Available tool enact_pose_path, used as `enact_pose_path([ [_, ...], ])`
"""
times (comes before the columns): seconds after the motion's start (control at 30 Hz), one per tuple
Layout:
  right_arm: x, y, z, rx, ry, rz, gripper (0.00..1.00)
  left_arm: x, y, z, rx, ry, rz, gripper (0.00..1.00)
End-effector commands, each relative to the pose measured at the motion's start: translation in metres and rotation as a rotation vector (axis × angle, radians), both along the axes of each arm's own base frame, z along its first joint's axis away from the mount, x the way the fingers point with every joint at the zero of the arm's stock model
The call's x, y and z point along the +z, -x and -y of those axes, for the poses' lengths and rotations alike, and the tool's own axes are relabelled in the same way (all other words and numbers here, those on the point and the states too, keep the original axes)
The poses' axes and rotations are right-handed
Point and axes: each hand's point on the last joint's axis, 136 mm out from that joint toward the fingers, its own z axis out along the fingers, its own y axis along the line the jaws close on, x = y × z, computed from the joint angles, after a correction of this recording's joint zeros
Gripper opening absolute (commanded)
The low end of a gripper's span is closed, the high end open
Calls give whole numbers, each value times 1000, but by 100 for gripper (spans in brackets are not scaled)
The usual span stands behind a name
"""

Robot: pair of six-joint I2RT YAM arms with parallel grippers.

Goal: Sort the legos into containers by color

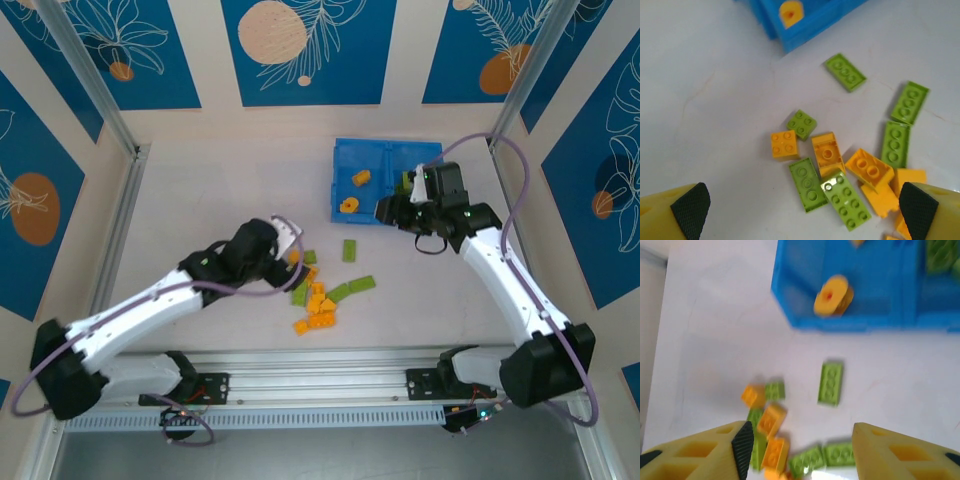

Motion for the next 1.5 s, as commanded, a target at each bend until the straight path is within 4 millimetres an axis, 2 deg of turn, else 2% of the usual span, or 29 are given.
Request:
enact_pose_path([
  [0.0, -22, 42, -15, 33, -85, -205, 59, -38, -15, -27, 262, -64, -214, 100],
  [0.1, -17, 53, -15, 40, -77, -237, 63, -66, -30, -26, 278, -52, -348, 96],
  [0.2, -10, 56, -13, 44, -63, -236, 68, -85, -42, -18, 224, -24, -423, 92],
  [0.3, -7, 61, -14, 51, -68, -252, 71, -93, -46, 0, 125, -30, -464, 91],
  [0.43, -9, 67, -15, 49, -79, -271, 72, -110, -53, 6, 100, -59, -478, 90],
  [0.5, -11, 70, -14, 33, -83, -272, 72, -118, -56, 9, 83, -82, -489, 87],
  [0.73, -12, 75, -11, 24, -82, -273, 72, -139, -69, 11, 69, -137, -485, 73],
  [0.97, -10, 90, -33, 198, -152, -332, 70, -154, -71, 20, 57, -118, -516, 56],
  [1.07, -13, 93, -36, 223, -149, -380, 69, -156, -69, 23, 46, -103, -526, 48],
  [1.17, -11, 89, -35, 206, -140, -363, 69, -146, -69, 24, 45, -80, -508, 42],
  [1.23, -7, 85, -33, 188, -137, -342, 69, -130, -70, 25, 43, -57, -481, 41],
  [1.33, 1, 80, -27, 144, -116, -305, 69, -81, -74, 28, 38, -18, -402, 39],
  [1.37, 4, 78, -23, 126, -106, -287, 69, -59, -74, 34, 26, 2, -357, 38],
  [1.47, 15, 69, -12, 64, -74, -222, 69, -2, -72, 67, -62, 62, -225, 37],
])
